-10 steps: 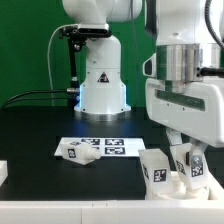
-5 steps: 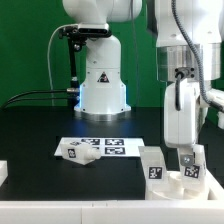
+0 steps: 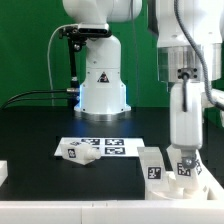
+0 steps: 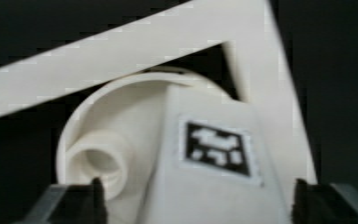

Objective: Assemble stool

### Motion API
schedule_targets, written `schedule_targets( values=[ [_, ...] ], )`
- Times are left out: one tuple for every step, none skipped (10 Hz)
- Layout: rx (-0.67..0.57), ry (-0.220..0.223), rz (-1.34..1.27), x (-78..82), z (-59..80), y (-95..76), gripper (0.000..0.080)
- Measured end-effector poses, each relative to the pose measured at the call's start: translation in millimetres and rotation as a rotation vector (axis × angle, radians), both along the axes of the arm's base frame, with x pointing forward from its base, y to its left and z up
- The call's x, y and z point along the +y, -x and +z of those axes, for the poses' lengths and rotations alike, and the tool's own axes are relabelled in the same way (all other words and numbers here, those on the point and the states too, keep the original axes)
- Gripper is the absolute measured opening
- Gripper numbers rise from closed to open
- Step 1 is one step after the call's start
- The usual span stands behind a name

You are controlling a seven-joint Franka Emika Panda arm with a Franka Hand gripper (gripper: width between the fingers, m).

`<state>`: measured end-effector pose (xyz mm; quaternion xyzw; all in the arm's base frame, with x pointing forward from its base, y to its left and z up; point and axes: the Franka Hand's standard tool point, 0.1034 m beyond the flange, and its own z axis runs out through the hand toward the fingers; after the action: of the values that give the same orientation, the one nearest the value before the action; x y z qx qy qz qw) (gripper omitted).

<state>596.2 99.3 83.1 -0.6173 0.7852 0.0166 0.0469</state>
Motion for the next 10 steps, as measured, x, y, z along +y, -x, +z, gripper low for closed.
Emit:
schedule_targets(
  values=[
    [-0.019, -0.001, 0.098, -0.6, 7.2, -2.5, 0.0587],
    [-0.039, -0.001, 0.239, 1.7, 15.6, -4.0, 0.0631],
    [-0.033, -0.014, 0.328, 6.9, 24.4, -1.8, 0.0644],
    [-0.043, -0.013, 0.436, 10.5, 30.2, -1.1, 0.0644],
    [-0.045, -0.010, 0.528, 13.5, 31.8, 0.4, 0.0649],
    [-0.050, -0.006, 0.582, 11.9, 30.8, 0.4, 0.0649],
    [-0.054, -0.004, 0.619, 11.5, 30.6, 0.4, 0.0649],
    [-0.059, -0.001, 0.673, 11.7, 30.6, 0.5, 0.0649],
    [-0.057, 0.034, 0.926, 11.7, 30.9, 3.2, 0.0649],
    [-0.070, 0.048, 1.114, 13.7, 32.2, 2.2, 0.0649]
  ],
)
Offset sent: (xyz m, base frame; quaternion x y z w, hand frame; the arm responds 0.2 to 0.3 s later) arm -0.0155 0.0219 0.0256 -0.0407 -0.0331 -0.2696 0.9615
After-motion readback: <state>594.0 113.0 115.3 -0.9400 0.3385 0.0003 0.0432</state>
